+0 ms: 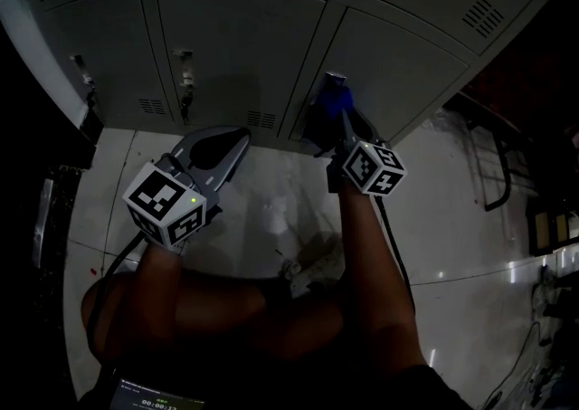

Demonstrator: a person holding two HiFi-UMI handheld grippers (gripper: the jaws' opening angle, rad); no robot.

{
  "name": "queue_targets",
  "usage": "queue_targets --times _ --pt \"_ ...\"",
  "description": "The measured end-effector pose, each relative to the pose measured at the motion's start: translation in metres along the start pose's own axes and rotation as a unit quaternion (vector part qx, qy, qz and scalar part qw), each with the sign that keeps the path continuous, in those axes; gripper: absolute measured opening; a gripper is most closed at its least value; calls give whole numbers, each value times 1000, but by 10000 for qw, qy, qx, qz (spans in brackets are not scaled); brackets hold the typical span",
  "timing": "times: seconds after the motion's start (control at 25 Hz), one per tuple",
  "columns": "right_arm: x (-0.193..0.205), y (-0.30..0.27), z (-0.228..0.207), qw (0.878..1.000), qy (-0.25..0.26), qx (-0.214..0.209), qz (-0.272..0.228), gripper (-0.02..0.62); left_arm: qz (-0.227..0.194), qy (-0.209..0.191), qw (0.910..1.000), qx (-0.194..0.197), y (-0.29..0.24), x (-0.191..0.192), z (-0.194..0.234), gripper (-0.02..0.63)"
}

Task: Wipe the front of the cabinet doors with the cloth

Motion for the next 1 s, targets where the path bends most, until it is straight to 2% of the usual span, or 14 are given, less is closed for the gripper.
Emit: queue_targets --times 0.16,0.64,0.92,1.0 --pt "-4 8 -10 9998 33 210 24 60 -12 -1 10000 3 0 -1 0 6" --pt "-14 45 -57 9930 -344 1123 -122 60 -35 3 10000 11 1 -2 0 6" --pt "-25 60 -77 9876 -48 1567 -55 60 15 -10 10000 14 1 3 1 6" --pt "-28 68 -88 9841 -106 1767 -102 58 15 -12 10000 10 1 1 1 6"
Point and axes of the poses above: the fingertips, and each gripper's own axes: y backward along the fingers, z to its left, x out of its underside, the point moved 9 cm from there along y, backward along the fingers, and after that the axes turned 4 degrees about -x, right-handed, at the moved point
